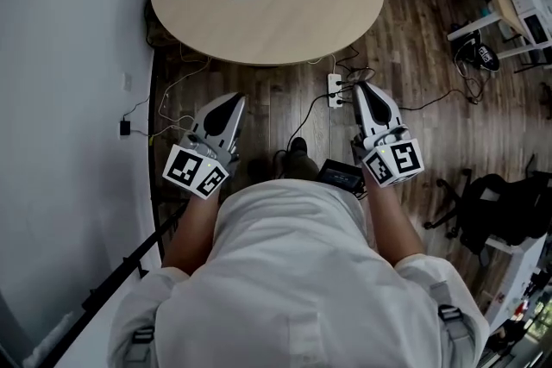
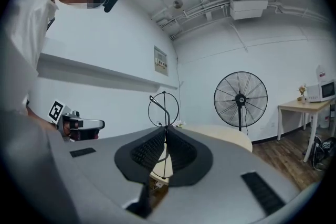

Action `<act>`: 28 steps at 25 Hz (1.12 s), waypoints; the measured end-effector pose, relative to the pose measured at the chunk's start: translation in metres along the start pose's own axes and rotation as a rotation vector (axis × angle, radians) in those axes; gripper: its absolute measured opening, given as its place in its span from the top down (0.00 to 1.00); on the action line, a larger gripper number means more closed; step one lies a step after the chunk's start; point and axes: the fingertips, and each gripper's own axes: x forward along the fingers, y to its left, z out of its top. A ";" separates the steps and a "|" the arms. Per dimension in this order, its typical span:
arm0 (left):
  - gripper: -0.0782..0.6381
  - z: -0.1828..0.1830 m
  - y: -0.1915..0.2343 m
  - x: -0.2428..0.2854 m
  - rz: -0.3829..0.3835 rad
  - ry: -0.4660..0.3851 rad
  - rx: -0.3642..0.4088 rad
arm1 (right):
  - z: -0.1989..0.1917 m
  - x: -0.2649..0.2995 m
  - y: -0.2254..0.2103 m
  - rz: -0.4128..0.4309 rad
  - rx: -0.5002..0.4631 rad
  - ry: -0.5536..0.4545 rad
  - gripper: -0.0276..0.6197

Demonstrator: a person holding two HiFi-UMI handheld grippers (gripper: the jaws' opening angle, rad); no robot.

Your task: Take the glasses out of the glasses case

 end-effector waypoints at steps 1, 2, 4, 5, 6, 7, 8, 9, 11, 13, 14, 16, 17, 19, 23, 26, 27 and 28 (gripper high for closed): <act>0.88 -0.004 0.001 -0.008 -0.001 0.000 -0.010 | -0.002 -0.003 0.009 0.002 -0.005 0.011 0.91; 0.88 -0.007 0.001 -0.015 -0.003 -0.002 -0.019 | -0.004 -0.005 0.017 0.004 -0.010 0.020 0.91; 0.88 -0.013 0.004 -0.026 -0.006 -0.004 -0.032 | -0.008 -0.010 0.032 0.006 -0.014 0.036 0.91; 0.88 -0.017 0.005 -0.030 -0.006 -0.003 -0.040 | -0.011 -0.013 0.037 0.005 -0.019 0.046 0.91; 0.88 -0.022 0.006 -0.034 -0.006 -0.001 -0.050 | -0.014 -0.015 0.040 0.003 -0.026 0.055 0.91; 0.88 -0.027 0.007 -0.036 -0.008 0.002 -0.061 | -0.016 -0.018 0.040 -0.002 -0.034 0.062 0.91; 0.88 -0.031 0.007 -0.039 -0.010 0.008 -0.071 | -0.016 -0.022 0.038 -0.008 -0.040 0.065 0.91; 0.88 -0.034 0.006 -0.040 -0.014 0.016 -0.078 | -0.014 -0.026 0.036 -0.013 -0.044 0.064 0.91; 0.88 -0.036 -0.001 -0.042 -0.023 0.033 -0.075 | -0.008 -0.033 0.033 -0.010 -0.054 0.052 0.91; 0.87 -0.033 -0.013 -0.041 -0.029 0.041 -0.047 | -0.004 -0.039 0.031 0.005 -0.048 0.035 0.91; 0.88 -0.030 -0.020 -0.039 -0.030 0.041 -0.029 | -0.004 -0.042 0.030 0.014 -0.040 0.027 0.91; 0.87 -0.024 -0.034 -0.032 -0.030 0.037 0.007 | -0.006 -0.049 0.025 0.023 -0.028 0.014 0.91; 0.87 -0.021 -0.041 -0.029 -0.029 0.034 0.024 | -0.006 -0.053 0.022 0.022 -0.022 0.006 0.91; 0.87 -0.017 -0.052 -0.022 -0.019 0.034 0.047 | -0.005 -0.063 0.014 0.025 -0.014 -0.012 0.91; 0.87 -0.024 -0.083 -0.002 -0.018 0.066 0.068 | -0.004 -0.091 -0.005 0.047 0.013 -0.023 0.91; 0.87 -0.029 -0.113 0.015 -0.030 0.085 0.087 | -0.013 -0.115 -0.025 0.045 0.047 -0.007 0.91; 0.88 -0.032 -0.120 0.019 -0.032 0.091 0.086 | -0.015 -0.120 -0.029 0.047 0.051 -0.007 0.91; 0.87 -0.036 -0.125 0.022 -0.033 0.099 0.083 | -0.017 -0.125 -0.032 0.052 0.054 -0.010 0.91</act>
